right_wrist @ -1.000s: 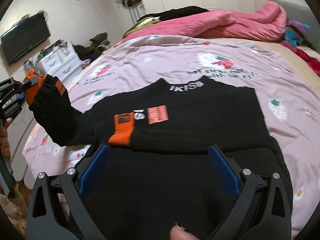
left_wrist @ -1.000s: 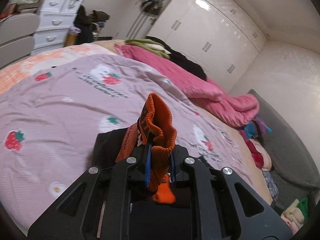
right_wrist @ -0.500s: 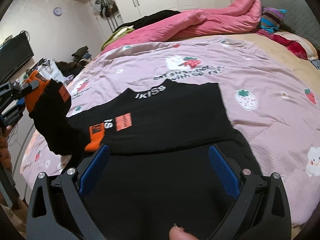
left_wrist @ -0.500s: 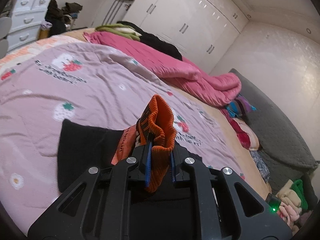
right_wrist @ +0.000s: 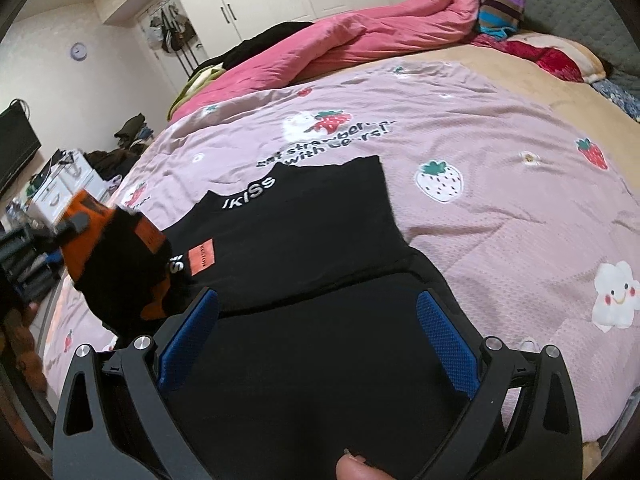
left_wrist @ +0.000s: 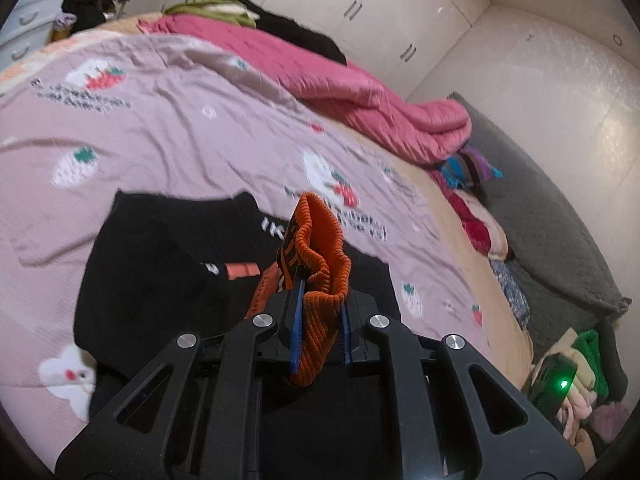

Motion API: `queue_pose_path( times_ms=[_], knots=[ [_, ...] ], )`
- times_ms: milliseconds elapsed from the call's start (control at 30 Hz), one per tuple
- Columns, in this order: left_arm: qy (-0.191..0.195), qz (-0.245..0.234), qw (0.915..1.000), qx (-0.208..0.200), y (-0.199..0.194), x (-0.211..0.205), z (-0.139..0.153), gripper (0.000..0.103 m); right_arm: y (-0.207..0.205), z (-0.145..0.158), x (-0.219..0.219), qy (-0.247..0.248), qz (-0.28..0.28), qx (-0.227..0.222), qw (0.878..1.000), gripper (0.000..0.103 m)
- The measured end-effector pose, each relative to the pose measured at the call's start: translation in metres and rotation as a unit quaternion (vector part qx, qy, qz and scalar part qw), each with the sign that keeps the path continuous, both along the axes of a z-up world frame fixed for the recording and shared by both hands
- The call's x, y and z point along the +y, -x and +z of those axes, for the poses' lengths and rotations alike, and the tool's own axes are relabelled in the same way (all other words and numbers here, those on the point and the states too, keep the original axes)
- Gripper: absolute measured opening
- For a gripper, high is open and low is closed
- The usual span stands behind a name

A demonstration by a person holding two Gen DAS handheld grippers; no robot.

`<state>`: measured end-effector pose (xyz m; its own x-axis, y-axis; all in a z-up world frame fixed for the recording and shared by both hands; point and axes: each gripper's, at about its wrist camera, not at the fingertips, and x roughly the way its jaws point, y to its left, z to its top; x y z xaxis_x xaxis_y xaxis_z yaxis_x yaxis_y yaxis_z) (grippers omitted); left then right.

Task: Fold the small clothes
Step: 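Carry the sleeve across the sweater body with the left gripper and release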

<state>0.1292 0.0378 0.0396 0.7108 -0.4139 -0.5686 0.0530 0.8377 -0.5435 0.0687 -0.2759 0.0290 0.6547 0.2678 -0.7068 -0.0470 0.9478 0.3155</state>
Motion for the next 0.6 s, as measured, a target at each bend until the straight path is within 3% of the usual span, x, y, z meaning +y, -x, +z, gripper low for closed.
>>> queue_pose_path(
  times_ms=[400,500,567,600],
  knots=[
    [-0.014,-0.059,0.9962,0.062,-0.008,-0.042,-0.053,0.008,-0.003,-0.010,-0.013,-0.001,-0.035,0.015,0.999,0.099],
    [-0.009,-0.076,0.9942,0.076,-0.008,-0.050,-0.065,0.019,-0.004,-0.012,-0.017,-0.002,-0.040,0.019,0.999,0.099],
    [-0.008,-0.086,0.9924,0.087,-0.008,-0.052,-0.070,0.043,-0.004,-0.013,-0.017,0.000,-0.042,0.022,0.999,0.099],
    [-0.007,-0.091,0.9918,0.090,-0.007,-0.052,-0.071,0.048,-0.004,-0.014,-0.016,0.002,-0.041,0.025,0.999,0.099]
  ],
)
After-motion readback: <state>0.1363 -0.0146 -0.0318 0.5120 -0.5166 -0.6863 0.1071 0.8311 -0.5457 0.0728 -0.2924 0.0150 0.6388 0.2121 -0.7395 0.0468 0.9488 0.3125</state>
